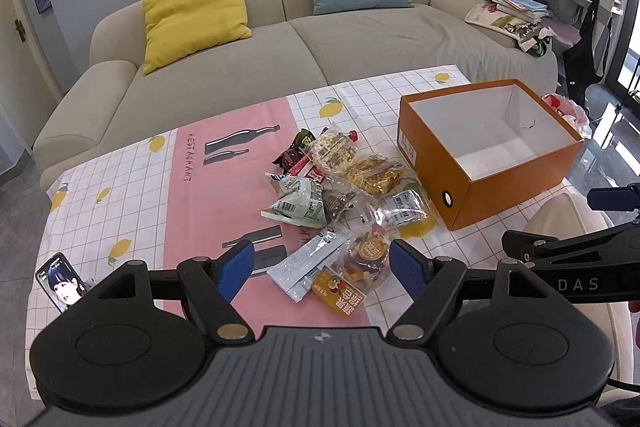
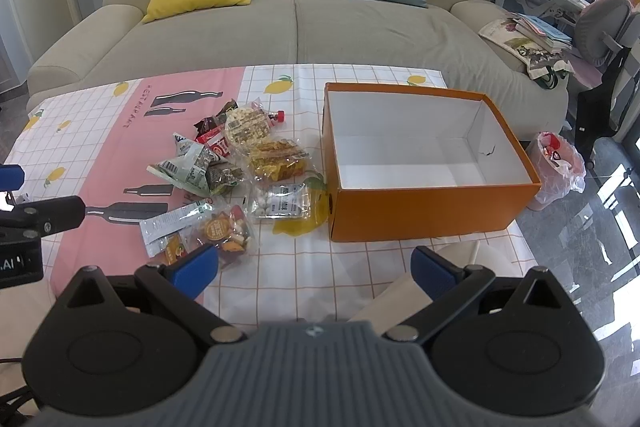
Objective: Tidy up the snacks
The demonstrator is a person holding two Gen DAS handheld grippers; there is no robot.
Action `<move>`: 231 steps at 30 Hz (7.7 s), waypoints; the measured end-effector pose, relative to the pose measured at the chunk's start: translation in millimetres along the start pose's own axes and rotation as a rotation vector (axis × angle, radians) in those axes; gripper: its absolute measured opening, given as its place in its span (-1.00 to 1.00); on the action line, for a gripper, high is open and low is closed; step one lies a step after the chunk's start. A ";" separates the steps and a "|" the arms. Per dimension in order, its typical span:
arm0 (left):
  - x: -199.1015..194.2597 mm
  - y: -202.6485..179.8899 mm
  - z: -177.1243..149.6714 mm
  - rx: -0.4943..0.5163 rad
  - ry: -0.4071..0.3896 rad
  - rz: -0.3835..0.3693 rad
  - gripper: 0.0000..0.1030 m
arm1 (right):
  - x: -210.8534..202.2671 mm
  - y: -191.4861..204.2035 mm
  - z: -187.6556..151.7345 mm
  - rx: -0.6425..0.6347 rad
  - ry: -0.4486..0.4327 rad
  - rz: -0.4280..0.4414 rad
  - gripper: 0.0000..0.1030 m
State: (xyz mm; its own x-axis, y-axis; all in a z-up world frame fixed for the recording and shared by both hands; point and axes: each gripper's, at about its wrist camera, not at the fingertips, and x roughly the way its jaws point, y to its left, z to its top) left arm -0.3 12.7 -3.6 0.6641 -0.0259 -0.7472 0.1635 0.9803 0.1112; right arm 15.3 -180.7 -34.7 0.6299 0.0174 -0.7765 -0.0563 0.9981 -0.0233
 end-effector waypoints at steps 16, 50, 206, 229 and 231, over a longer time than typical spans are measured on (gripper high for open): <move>16.9 16.4 4.6 0.015 0.005 -0.150 0.61 | 7.0 -16.7 4.2 0.037 -0.135 0.094 0.94; 229.6 -31.8 -14.2 0.509 0.271 -0.371 0.69 | 193.0 -8.6 -2.6 0.144 0.228 0.155 -0.13; 317.0 -180.9 167.7 -0.076 0.645 -0.278 0.59 | 269.8 -196.4 98.1 0.061 0.430 0.136 0.12; 276.8 -150.8 178.1 -0.123 0.546 -0.345 0.73 | 274.2 -173.1 101.5 0.003 0.496 0.030 0.47; 273.3 -149.3 178.6 -0.120 0.538 -0.358 0.74 | 267.6 -173.8 101.3 -0.004 0.484 0.021 0.49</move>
State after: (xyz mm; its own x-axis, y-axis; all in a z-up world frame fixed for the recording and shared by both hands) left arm 287.2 -175.8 -107.4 0.1208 -0.2840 -0.9512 0.2031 0.9450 -0.2563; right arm 272.1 -343.6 -174.7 0.1957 0.0073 -0.9806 -0.0686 0.9976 -0.0063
